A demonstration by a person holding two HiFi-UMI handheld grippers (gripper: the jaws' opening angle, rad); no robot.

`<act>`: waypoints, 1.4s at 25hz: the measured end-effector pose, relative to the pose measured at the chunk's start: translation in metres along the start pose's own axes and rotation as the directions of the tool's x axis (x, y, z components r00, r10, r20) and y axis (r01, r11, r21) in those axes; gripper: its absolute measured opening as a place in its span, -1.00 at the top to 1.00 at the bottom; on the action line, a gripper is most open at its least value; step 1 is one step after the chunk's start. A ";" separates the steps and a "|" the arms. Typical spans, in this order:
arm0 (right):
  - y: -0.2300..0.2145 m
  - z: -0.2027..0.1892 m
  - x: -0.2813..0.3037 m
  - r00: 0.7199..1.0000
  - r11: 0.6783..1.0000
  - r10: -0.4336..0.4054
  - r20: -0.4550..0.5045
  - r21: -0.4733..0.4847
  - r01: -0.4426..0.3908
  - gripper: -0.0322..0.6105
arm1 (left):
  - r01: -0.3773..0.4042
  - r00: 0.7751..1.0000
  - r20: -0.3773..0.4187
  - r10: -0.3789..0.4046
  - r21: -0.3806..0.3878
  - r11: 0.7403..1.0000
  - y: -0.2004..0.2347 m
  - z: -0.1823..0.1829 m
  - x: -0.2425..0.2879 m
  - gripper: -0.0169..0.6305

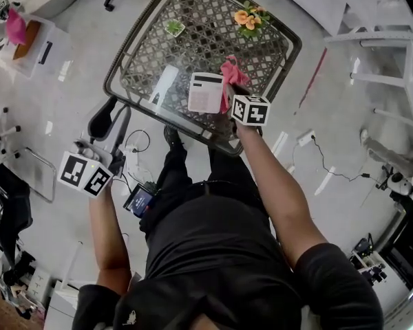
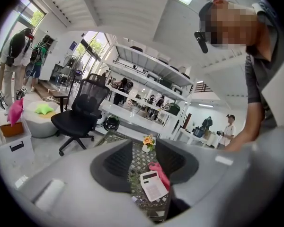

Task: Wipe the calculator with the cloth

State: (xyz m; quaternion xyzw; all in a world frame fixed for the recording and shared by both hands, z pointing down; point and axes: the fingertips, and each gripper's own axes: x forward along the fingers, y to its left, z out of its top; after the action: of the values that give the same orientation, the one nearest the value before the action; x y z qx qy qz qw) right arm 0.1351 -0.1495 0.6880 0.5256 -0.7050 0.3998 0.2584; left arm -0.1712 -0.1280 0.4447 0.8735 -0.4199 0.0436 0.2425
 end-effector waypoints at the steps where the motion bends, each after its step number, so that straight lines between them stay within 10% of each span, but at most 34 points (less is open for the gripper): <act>1: 0.008 -0.001 0.005 1.000 1.000 0.006 -0.004 -0.008 -0.006 0.81 | -0.004 1.000 0.000 0.004 -0.002 1.000 0.003 -0.001 -0.004 0.36; 9: 0.060 -0.012 0.046 0.994 0.978 -0.063 -0.089 -0.205 0.044 0.81 | -0.061 0.998 0.010 0.062 -0.032 0.998 0.033 -0.009 -0.043 0.36; 15: 0.136 -0.042 0.064 0.972 0.886 0.033 -0.234 -0.443 -0.137 0.81 | -0.086 0.996 0.022 0.087 -0.048 0.995 0.044 -0.012 -0.062 0.36; 17: 0.154 -0.064 0.069 0.946 0.749 0.014 -0.324 -0.624 -0.224 0.81 | -0.088 0.996 0.027 0.089 -0.050 0.995 0.046 -0.009 -0.064 0.36; 19: 0.167 -0.076 0.069 0.933 0.502 -0.052 -0.356 -0.817 -0.284 0.81 | -0.088 0.996 0.030 0.090 -0.050 0.995 0.049 -0.008 -0.064 0.36; 21: 0.170 -0.077 0.068 0.936 0.384 -0.077 -0.343 -0.877 -0.289 0.81 | -0.090 0.995 0.030 0.091 -0.051 0.995 0.051 -0.009 -0.065 0.36; 30: 0.123 -0.079 0.060 0.938 0.272 -0.156 -0.309 -0.927 -0.260 0.81 | -0.068 0.997 0.017 0.069 -0.049 0.996 0.041 -0.013 -0.048 0.36; 35: 0.100 -0.080 0.050 0.938 0.282 -0.167 -0.304 -0.926 -0.250 0.81 | -0.044 0.999 0.004 0.044 -0.037 0.998 0.027 -0.011 -0.030 0.36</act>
State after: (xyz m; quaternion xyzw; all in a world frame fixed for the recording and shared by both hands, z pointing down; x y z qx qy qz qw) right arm 0.0199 -0.0971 0.7418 0.1679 -0.7592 -0.0112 0.6287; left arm -0.2097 -0.1158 0.4566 0.8594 -0.4405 0.0390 0.2568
